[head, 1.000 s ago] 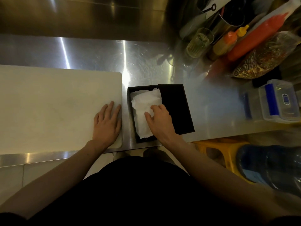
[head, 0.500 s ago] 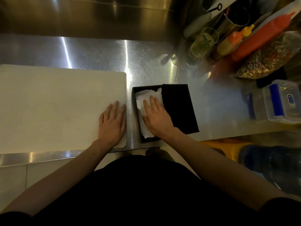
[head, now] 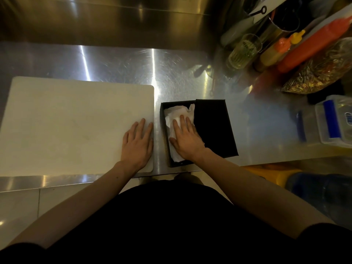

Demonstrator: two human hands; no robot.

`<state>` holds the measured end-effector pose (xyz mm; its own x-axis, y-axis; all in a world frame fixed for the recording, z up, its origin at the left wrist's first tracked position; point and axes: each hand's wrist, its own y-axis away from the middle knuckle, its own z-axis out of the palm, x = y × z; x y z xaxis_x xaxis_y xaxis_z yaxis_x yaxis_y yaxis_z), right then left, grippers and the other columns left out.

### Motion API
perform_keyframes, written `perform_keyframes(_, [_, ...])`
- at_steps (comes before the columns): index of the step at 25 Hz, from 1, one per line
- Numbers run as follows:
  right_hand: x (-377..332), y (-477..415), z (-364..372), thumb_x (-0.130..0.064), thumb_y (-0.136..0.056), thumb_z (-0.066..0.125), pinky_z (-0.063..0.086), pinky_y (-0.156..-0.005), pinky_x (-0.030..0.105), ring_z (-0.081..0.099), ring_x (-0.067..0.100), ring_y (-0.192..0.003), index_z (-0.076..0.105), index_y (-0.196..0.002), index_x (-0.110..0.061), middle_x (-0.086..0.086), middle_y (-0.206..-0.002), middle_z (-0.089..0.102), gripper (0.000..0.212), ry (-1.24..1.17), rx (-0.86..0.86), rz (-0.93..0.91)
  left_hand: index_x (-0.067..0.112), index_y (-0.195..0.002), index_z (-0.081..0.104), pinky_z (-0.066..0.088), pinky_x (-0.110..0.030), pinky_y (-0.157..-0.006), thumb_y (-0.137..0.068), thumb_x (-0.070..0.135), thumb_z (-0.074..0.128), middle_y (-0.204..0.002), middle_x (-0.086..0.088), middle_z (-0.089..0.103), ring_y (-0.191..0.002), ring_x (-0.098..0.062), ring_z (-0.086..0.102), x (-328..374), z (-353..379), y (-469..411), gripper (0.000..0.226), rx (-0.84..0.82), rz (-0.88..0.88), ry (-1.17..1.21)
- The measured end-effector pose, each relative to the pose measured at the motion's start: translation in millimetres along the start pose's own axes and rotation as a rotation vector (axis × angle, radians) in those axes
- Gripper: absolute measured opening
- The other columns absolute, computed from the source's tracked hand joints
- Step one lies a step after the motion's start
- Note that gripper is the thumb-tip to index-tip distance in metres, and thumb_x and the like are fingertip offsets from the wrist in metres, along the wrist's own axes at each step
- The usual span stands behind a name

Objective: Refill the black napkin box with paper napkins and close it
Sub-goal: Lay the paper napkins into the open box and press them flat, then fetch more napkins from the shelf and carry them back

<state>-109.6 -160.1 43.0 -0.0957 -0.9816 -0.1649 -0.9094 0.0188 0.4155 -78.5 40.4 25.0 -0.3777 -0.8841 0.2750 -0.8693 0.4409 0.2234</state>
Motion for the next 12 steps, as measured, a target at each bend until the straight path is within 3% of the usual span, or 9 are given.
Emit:
perform_keyframes(3, [-2.6, 8.3, -18.8, -0.036, -0.101, 0.039, 0.018, -0.117, 0.042, 0.012, 0.035, -0.146, 0.021, -0.149, -0.006, 0.025, -0.158, 0.012, 0.06, -0.121, 0.127, -0.029, 0.022, -0.151, 0.028, 0.023, -0.048, -0.111, -0.099, 0.04, 0.03, -0.16, -0.009, 0.022, -0.145, -0.032, 0.021, -1.2, -7.1, -1.0, 0.054, -0.046, 0.018, 0.034])
perform_keyframes(6, [-5.7, 12.4, -45.3, -0.027, -0.1, 0.045, 0.034, -0.109, 0.038, 0.035, 0.03, -0.137, 0.038, -0.14, -0.006, 0.019, -0.148, 0.036, 0.047, -0.252, 0.304, -0.126, 0.02, -0.149, 0.03, 0.026, -0.049, -0.111, -0.1, 0.036, 0.034, -0.159, -0.011, 0.025, -0.143, -0.033, 0.026, -0.8, -22.0, -1.7, 0.052, -0.038, 0.043, 0.084])
perform_keyframes(9, [-12.1, 0.5, -74.7, -0.029, -0.1, 0.045, 0.041, -0.105, 0.042, 0.043, 0.028, -0.129, 0.045, -0.137, -0.008, 0.015, -0.141, 0.046, 0.042, -0.306, 0.352, -0.214, 0.018, -0.146, 0.037, 0.031, -0.046, -0.108, -0.1, 0.033, 0.039, -0.153, -0.012, 0.036, -0.136, -0.032, 0.037, 1.5, -44.4, -3.3, 0.048, 0.058, 0.032, 0.104])
perform_keyframes(12, [-21.6, -23.0, -104.9, -0.033, -0.1, 0.045, 0.04, -0.101, 0.04, 0.046, 0.031, -0.125, 0.048, -0.136, -0.009, 0.017, -0.138, 0.05, 0.043, -0.191, 0.383, -0.366, 0.016, -0.143, 0.043, 0.034, -0.045, -0.106, -0.099, 0.032, 0.042, -0.146, -0.013, 0.046, -0.132, -0.031, 0.043, 4.4, -73.3, -4.0, 0.046, 0.179, -0.056, 0.119])
